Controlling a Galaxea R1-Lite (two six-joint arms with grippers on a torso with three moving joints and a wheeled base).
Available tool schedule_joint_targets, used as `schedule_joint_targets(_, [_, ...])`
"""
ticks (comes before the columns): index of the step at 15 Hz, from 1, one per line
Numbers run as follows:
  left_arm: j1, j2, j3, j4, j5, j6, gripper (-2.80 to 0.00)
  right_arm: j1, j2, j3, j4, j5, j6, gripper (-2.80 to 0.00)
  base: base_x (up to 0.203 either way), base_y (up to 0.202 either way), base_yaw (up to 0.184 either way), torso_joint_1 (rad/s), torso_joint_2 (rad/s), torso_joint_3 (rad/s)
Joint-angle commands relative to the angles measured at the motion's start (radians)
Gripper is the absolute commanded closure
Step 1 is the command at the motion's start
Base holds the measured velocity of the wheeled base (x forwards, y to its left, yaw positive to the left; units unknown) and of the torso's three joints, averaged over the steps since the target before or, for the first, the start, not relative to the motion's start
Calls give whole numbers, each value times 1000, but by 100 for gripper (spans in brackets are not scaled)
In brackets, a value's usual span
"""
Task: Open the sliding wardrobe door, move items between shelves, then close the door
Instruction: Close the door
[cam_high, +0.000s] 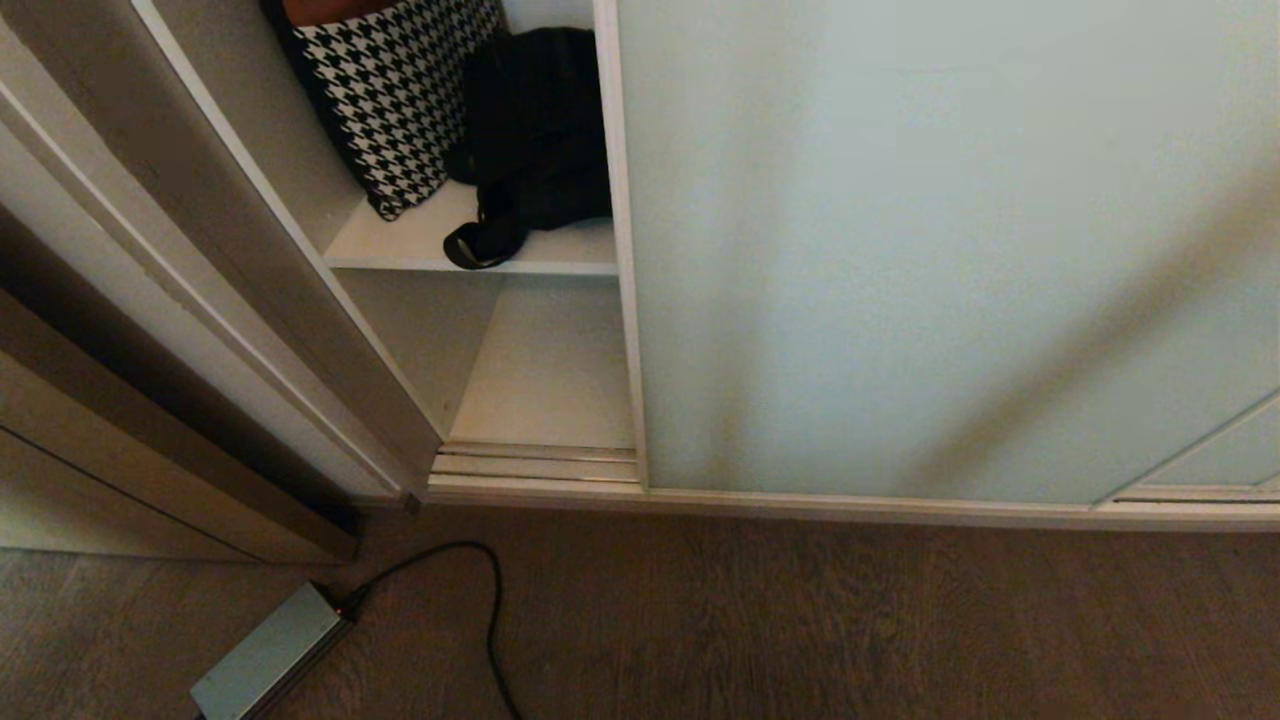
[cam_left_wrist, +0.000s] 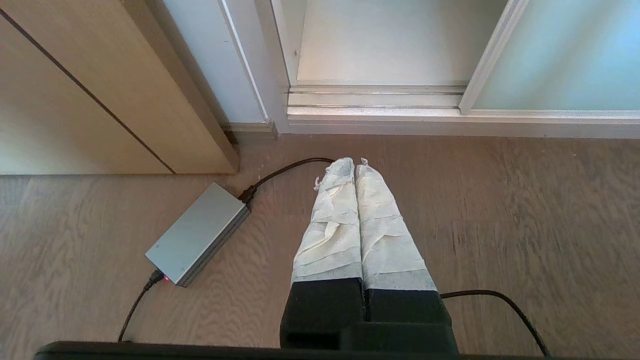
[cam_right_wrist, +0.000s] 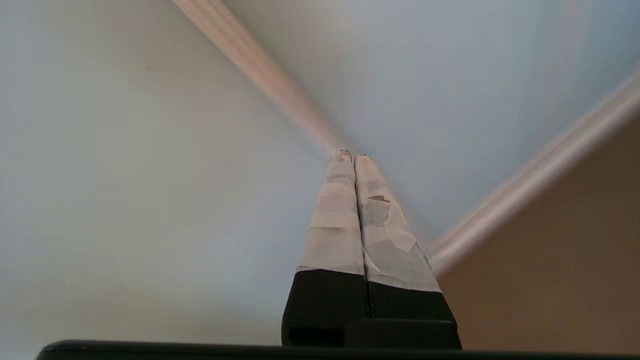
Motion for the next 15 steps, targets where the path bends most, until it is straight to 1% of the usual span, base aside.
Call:
schedule_joint_targets(1, [0, 1, 0, 0, 0, 1, 0, -22, 102, -23, -22, 129, 88, 0, 0, 0, 0, 0, 0, 0])
schedule_joint_targets(4, [0, 1, 0, 0, 0, 1, 0, -17, 133, -13, -22, 190, 214, 0, 0, 0, 0, 0, 0, 0])
schedule_joint_targets(5, [0, 1, 0, 0, 0, 0, 0, -9, 136, -1, -21, 199, 223, 0, 0, 0, 0, 0, 0, 0])
schedule_joint_targets(8, [0, 0, 0, 0, 0, 1, 0, 56, 158, 53, -30, 201, 218, 0, 0, 0, 0, 0, 0, 0])
schedule_joint_targets(10, [0, 1, 0, 0, 0, 1, 0, 86, 180, 55, -30, 200, 217, 0, 0, 0, 0, 0, 0, 0])
schedule_joint_targets(15, [0, 1, 0, 0, 0, 1, 0, 131, 228, 47, -32, 196, 216, 0, 0, 0, 0, 0, 0, 0])
